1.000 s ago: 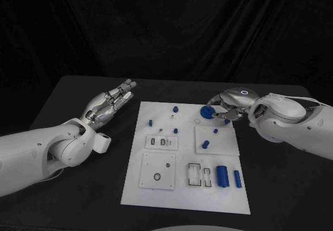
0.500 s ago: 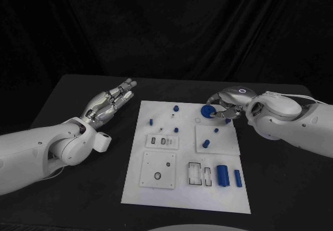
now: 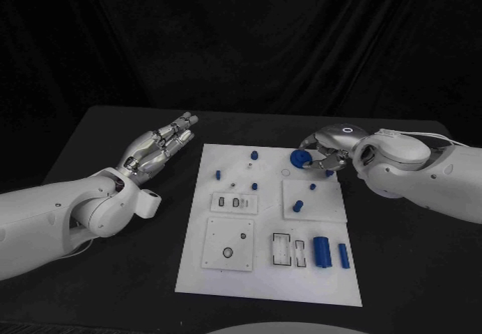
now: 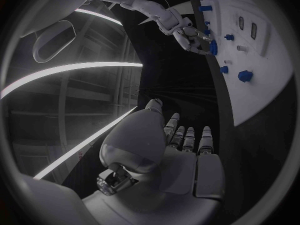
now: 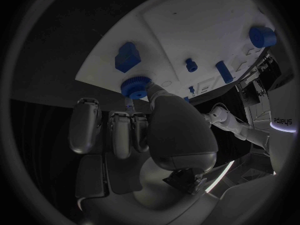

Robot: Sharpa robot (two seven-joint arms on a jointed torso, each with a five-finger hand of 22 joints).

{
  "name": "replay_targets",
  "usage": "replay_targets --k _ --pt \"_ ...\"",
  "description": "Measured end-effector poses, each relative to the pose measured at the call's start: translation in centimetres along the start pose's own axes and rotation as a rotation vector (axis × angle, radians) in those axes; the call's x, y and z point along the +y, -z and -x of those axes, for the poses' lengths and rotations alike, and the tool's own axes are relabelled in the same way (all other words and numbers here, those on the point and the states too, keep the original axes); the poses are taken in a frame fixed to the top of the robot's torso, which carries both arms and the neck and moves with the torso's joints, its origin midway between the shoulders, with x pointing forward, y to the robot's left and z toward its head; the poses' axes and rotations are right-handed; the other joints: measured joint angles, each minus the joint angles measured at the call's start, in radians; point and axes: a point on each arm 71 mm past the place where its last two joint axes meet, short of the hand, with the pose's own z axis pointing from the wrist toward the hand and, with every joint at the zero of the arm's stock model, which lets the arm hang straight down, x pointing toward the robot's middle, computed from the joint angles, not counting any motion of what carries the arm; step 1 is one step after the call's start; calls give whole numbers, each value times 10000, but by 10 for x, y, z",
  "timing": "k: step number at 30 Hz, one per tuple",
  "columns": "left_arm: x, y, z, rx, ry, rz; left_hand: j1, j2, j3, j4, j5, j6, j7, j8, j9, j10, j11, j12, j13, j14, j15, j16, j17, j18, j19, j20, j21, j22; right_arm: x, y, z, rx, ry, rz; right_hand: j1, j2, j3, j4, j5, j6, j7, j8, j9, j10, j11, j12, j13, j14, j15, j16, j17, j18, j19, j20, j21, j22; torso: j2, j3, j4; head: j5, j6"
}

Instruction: Assemble the parts on the task board

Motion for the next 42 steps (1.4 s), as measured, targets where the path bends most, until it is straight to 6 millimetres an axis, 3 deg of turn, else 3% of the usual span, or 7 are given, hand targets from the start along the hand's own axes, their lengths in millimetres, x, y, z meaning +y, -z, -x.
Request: replay_targets --k 4,11,21,33,34,37,42 --pt "0 0 0 6 4 3 0 0 0 0 0 0 0 0 0 0 0 0 0 0 0 0 1 0 0 0 0 0 0 -1 2 -25 3 3 67 66 120 -77 482 764 -26 226 -62 0 0 0 -2 0 0 -77 0 1 0 0 -70 -1 -2 0 0 10 4" --pt "0 0 0 19 11 8 0 0 0 0 -1 0 0 0 0 0 0 0 0 0 0 0 3 -1 0 0 0 0 1 -2 3 -68 -10 115 124 141 266 -185 740 1320 507 385 -64 4 4 0 -2 0 0 -155 -1 1 0 0 -215 -1 -2 0 -5 3 -3" --pt "0 0 0 30 16 14 0 0 28 28 -1 0 0 0 0 0 0 0 0 0 0 0 5 0 0 0 0 1 1 -2 2 -75 -10 218 -30 296 343 -265 732 1322 511 385 -64 -37 -37 -1 -2 1 0 -271 -1 2 -36 -35 -363 6 4 5 -8 36 -26" --pt "0 0 0 46 29 22 39 -39 55 1 -1 -35 35 0 0 0 -1 0 0 0 -1 0 6 -1 -37 36 0 -8 3 -2 2 -37 2 358 -380 648 253 -101 -213 1359 548 384 -50 -36 -36 0 -2 0 0 -419 -2 2 -109 38 -664 5 3 5 -12 54 -38" --pt "0 0 0 48 31 24 39 -39 55 1 -1 -35 35 0 0 0 -1 0 0 0 0 0 6 -1 -37 36 0 -8 3 -2 3 -44 5 374 -272 979 342 77 -408 1572 547 350 67 -37 -37 0 -1 2 0 -419 -2 3 -109 38 -700 4 2 5 -12 54 -43" --pt "0 0 0 54 35 24 39 -39 55 1 38 -36 35 0 0 0 -1 0 0 0 0 0 2 -1 -37 36 0 -8 3 -2 3 -22 10 398 -367 1080 292 262 -820 1613 574 92 101 -36 -37 0 -1 2 0 -457 -2 3 -109 38 -699 4 0 5 -12 52 -45" --pt "0 0 0 59 39 27 70 -7 55 1 38 -35 35 0 0 0 -1 0 0 0 -1 0 -1 -1 -37 36 0 -8 2 -2 4 -19 19 397 -628 1107 165 556 -944 2271 -9 -82 -13 -39 -40 0 -1 2 0 -457 -2 3 -145 74 -800 4 -2 5 -7 49 -46"
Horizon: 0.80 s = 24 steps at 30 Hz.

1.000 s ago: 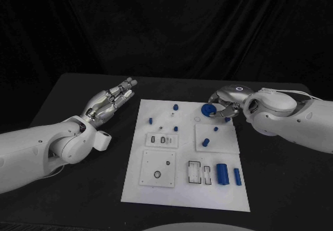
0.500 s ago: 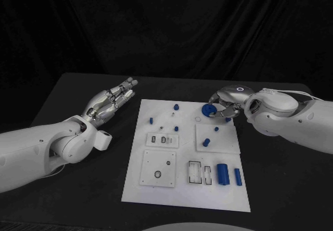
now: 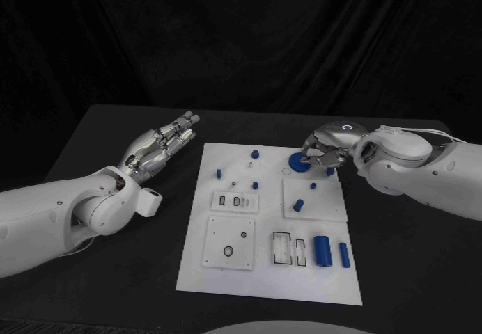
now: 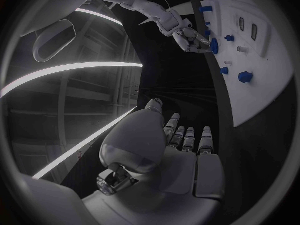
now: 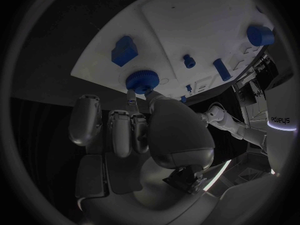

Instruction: Assemble the parts on the task board

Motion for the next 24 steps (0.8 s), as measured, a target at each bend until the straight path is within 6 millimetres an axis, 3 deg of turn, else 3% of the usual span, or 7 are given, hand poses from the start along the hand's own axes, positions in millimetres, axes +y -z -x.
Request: replay_targets --k 5,11,17,21,24 --pt "0 0 0 7 3 4 8 8 0 0 0 0 0 0 0 0 0 0 0 0 0 0 0 0 0 0 0 0 -1 0 0 34 6 -6 99 -163 13 -25 0 -52 -59 -127 -143 0 0 0 -1 0 0 -85 0 1 -36 -36 -92 -1 0 -1 2 -1 0" --pt "0 -1 -1 33 15 3 8 8 0 0 39 -37 -37 0 0 0 0 0 0 0 0 0 1 0 36 35 0 1 -1 0 0 53 7 6 417 -398 11 -325 0 -38 -72 -242 -292 0 0 0 -1 0 0 -85 0 0 -71 0 -132 -2 0 -2 6 -7 -15" --pt "1 -1 -1 36 14 10 8 8 28 -28 39 -37 -37 0 0 0 0 0 0 0 0 0 2 0 36 35 0 2 1 -1 1 41 -15 67 839 -656 13 -795 614 18 -16 -350 -425 39 39 1 3 0 0 -85 0 1 -71 -1 -132 -2 0 -1 8 1 -34" --pt "1 -1 -1 48 21 13 8 8 28 -28 76 -37 -37 0 0 0 0 0 0 0 0 0 3 0 36 35 0 3 1 -1 1 23 -27 73 890 -723 -74 -761 488 -73 13 -476 -531 2 75 1 3 0 0 -85 0 0 -71 -1 -191 -3 0 -1 7 10 -53" --pt "1 -2 -1 62 30 16 8 8 27 -28 77 -37 -37 0 0 0 0 0 0 0 1 0 4 -1 36 35 0 3 1 -1 2 1 -39 59 574 -1036 -337 -496 67 -550 73 -524 -698 36 114 0 -1 1 71 -85 -1 1 -71 -1 -261 -3 -1 -1 6 11 -55"
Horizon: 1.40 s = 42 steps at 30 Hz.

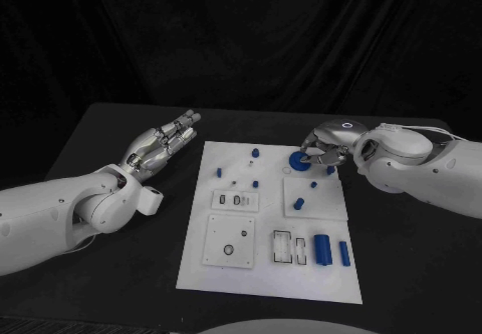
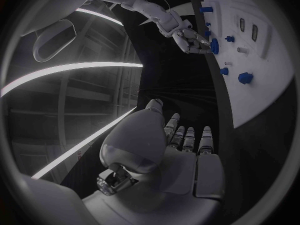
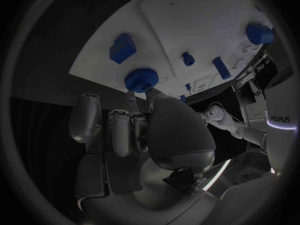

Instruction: Assemble the parts on the task board

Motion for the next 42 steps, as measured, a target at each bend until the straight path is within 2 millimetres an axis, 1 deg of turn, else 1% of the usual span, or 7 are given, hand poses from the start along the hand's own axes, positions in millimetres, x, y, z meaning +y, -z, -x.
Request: replay_targets --k 3,6,11,20,24,32,42 --pt "0 0 0 14 10 5 40 -40 0 0 0 0 0 0 0 0 0 0 0 0 72 0 0 0 0 0 0 0 0 0 -1 24 -1 -20 -294 -247 -129 324 -97 -237 51 0 -90 -33 34 0 -1 0 0 0 0 0 -21 21 -48 0 -2 1 -4 0 4" --pt "0 0 0 28 20 10 50 -30 3 -3 0 0 0 0 0 0 0 0 0 0 72 0 1 0 0 0 0 1 -1 1 -3 62 -4 -52 -736 -143 -231 565 -107 -369 92 0 -140 -7 60 0 -1 -5 63 0 0 0 -36 36 -104 0 -5 2 -8 0 19" --pt "0 0 0 41 30 28 79 -1 29 -29 0 0 0 0 0 0 0 0 0 0 71 0 2 1 0 0 0 1 -2 4 -5 -3 -18 -80 -1198 -89 -258 589 -122 -581 127 1 -242 -31 109 -1 -2 3 72 45 0 0 -35 108 -142 -1 -9 2 -8 -4 58" --pt "0 1 1 29 29 62 79 -1 28 -28 40 1 1 0 0 0 0 0 0 0 71 0 4 1 -36 35 0 2 0 10 3 -577 -115 10 -1084 -194 -126 523 -63 -724 89 1 -259 -31 108 -1 -2 3 72 262 0 -2 1 144 -75 -2 -12 -1 -13 8 87" --pt "1 1 1 42 36 73 79 -1 28 -28 39 1 1 0 0 0 0 0 0 0 71 0 4 0 -36 35 0 3 2 12 6 -755 -152 75 -712 -221 48 506 492 -724 89 72 -237 -32 108 -1 -2 3 71 473 0 0 58 192 217 1 -10 -3 -13 -13 71" --pt "1 0 0 74 55 90 79 -1 28 -28 39 1 1 0 0 -10 64 0 0 0 71 0 -3 0 -36 35 0 3 4 11 6 -737 -161 70 -459 -264 104 450 1088 -724 89 72 -205 -33 106 -1 -2 3 71 620 0 -1 270 161 760 6 6 -2 -5 -38 115" --pt "1 0 0 98 71 110 79 -1 28 -28 39 1 1 0 0 -9 64 0 0 0 70 0 -4 0 0 71 0 4 6 7 4 -494 -118 24 -402 -300 132 422 879 -724 89 71 -172 -33 105 -1 -2 3 71 620 0 -24 288 143 892 4 12 -1 0 -23 66"
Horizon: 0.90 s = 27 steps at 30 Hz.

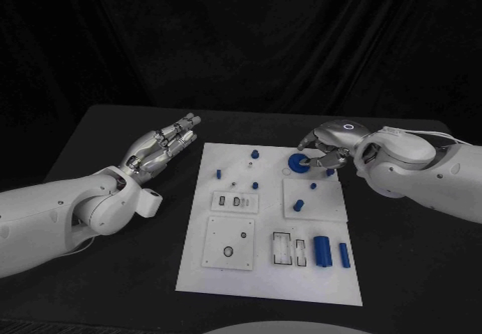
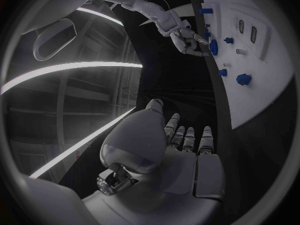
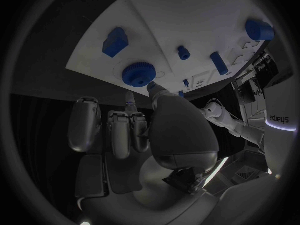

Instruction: Assemble the parts on the task board

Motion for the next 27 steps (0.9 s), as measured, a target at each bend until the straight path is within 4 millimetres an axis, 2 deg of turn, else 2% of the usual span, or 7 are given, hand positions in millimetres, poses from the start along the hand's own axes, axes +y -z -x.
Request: replay_targets --k 1,13,22,27 --pt "0 0 0 6 3 1 0 0 0 0 0 0 -1 0 0 0 0 0 0 0 0 0 0 -1 0 0 0 0 0 0 -1 29 0 2 0 0 0 0 -78 0 0 0 9 0 -1 0 0 0 0 0 0 -80 18 -17 0 0 1 0 0 3 -1" --pt "1 -1 0 30 14 21 40 -40 28 -29 0 -36 36 0 0 0 -1 0 0 -8 62 0 2 0 0 0 0 1 2 -2 -5 268 17 3 -156 17 -99 99 -673 0 0 0 61 0 -1 0 0 0 -1 0 0 -67 18 -17 59 -2 -4 -2 0 10 -73" --pt "1 -1 1 36 15 44 40 -40 28 -28 0 -36 36 15 0 -1 -2 0 0 1 71 0 5 -1 -36 35 0 1 2 -2 -7 426 22 -14 -232 41 -99 99 -760 2 2 47 85 0 -1 0 0 0 -1 0 0 -65 18 -18 59 -3 -10 -3 -4 24 -120" --pt "1 -1 0 63 32 51 40 -40 28 -28 0 -36 36 39 0 -1 -2 0 0 1 71 0 6 0 0 72 0 1 1 -3 -9 534 41 -28 -232 41 -99 99 -837 60 61 98 114 0 -1 0 0 -35 34 0 0 -64 18 -18 59 -3 -12 -3 -4 24 -143"
